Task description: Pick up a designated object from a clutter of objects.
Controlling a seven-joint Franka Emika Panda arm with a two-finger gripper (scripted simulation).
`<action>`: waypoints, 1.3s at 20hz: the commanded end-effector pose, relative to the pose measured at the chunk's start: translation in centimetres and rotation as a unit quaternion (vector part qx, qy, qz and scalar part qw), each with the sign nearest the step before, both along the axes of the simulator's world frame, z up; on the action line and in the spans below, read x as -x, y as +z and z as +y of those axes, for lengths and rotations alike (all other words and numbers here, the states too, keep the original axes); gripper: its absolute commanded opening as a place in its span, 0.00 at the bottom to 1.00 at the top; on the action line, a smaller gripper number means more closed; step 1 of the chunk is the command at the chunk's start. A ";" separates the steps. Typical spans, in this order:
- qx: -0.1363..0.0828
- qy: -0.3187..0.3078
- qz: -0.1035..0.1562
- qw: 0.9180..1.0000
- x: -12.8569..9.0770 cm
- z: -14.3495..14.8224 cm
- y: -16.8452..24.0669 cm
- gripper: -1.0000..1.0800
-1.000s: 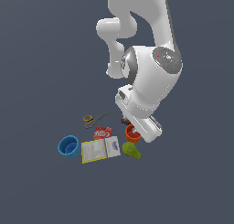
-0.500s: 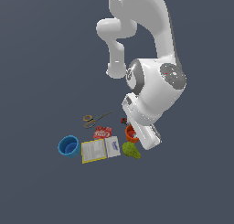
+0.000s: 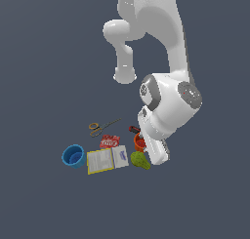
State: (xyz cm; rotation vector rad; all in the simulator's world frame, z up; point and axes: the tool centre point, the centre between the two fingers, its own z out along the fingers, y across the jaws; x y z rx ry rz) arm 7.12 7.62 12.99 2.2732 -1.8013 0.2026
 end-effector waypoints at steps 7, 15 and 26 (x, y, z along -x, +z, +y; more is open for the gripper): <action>0.015 -0.059 -0.018 0.998 -0.1 0.8 -2.2 0.62; 0.022 -0.084 -0.026 0.996 -0.1 1.2 -3.2 0.62; 0.022 -0.085 -0.026 0.996 0.0 0.7 -5.1 0.62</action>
